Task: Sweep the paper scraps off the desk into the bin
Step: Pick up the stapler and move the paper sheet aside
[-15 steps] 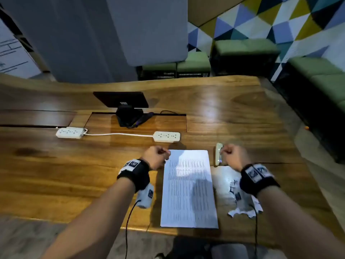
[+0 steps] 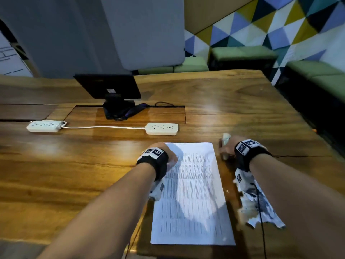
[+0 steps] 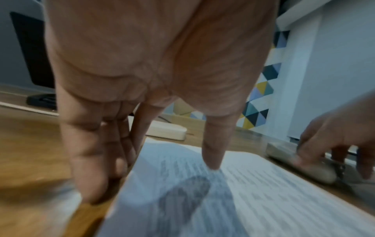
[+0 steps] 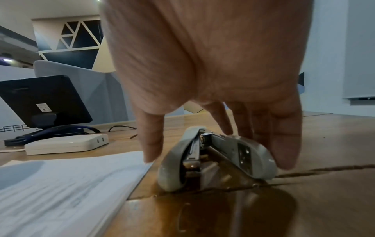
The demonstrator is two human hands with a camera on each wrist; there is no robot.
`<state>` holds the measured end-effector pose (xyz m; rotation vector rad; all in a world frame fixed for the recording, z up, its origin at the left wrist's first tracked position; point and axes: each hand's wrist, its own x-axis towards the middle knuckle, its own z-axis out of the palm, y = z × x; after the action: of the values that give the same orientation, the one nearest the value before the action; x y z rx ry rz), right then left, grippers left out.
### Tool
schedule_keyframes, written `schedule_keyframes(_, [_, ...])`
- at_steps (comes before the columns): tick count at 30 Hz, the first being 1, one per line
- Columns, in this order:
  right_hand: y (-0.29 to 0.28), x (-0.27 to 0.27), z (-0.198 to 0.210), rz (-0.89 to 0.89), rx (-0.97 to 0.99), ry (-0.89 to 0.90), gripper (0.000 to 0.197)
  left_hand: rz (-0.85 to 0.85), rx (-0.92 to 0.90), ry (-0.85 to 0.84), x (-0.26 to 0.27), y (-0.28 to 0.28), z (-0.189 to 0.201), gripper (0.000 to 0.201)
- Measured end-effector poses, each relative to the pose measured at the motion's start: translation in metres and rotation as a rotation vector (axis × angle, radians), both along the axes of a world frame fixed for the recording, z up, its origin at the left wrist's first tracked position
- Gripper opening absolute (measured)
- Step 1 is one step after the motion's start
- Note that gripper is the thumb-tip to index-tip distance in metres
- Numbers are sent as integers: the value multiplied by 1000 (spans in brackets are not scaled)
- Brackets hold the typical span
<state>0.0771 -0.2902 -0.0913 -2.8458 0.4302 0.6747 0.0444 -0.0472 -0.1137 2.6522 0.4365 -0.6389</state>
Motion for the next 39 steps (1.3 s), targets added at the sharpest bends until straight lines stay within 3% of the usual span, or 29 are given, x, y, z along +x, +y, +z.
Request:
schedule_keyframes(2, [-1,-4,-5,-13,36,14,36,-5,24,-55,4,-4,-5,19])
schedule_keyframes(4, [-2,-6,-10,15,64,-3,23,-33,69,-72,7,-6,-9,28])
schedule_keyframes(6, [1,-10,-15,93,-35,-12,38,-90,89,-81,7,-5,-13,34])
schedule_keyframes(8, [4,-12,-19,137,-90,-73,46,-53,32,-72,5,0,-14,36])
schedule_keyframes(11, [4,-16,-29,177,-117,-123,42,52,-139,-75,-1,4,-19,38])
schedule_keyframes(14, [7,-27,-32,183,-191,-170,37,89,-186,-85,-9,4,-19,34])
schedule_keyframes(16, [6,-31,-35,171,-155,-218,34,138,-266,-102,-16,3,-18,42])
schedule_keyframes(18, [4,-30,-36,108,-91,-247,32,143,-214,-175,-16,2,-23,43])
schedule_keyframes(20, [1,-29,-33,25,8,-235,32,167,-235,-262,-10,0,-33,43])
schedule_keyframes(23, [-6,-33,-24,-62,259,-193,21,141,-313,-254,-8,-4,-39,52])
schedule_keyframes(28, [-21,-19,-26,-398,912,-412,9,172,-455,-324,-3,-1,-42,43])
schedule_keyframes(31, [-10,-14,-22,-481,1341,-481,13,245,-562,-378,-3,-1,-49,37])
schedule_keyframes(34, [12,-12,-16,-382,1735,-506,28,261,-789,-454,-5,-8,-56,35])
schedule_keyframes(36, [30,-11,-10,-231,1773,-483,26,221,-873,-488,-3,-10,-62,31])
schedule_keyframes(39, [53,-8,-6,-41,1660,-432,30,180,-935,-538,-4,-15,-62,20])
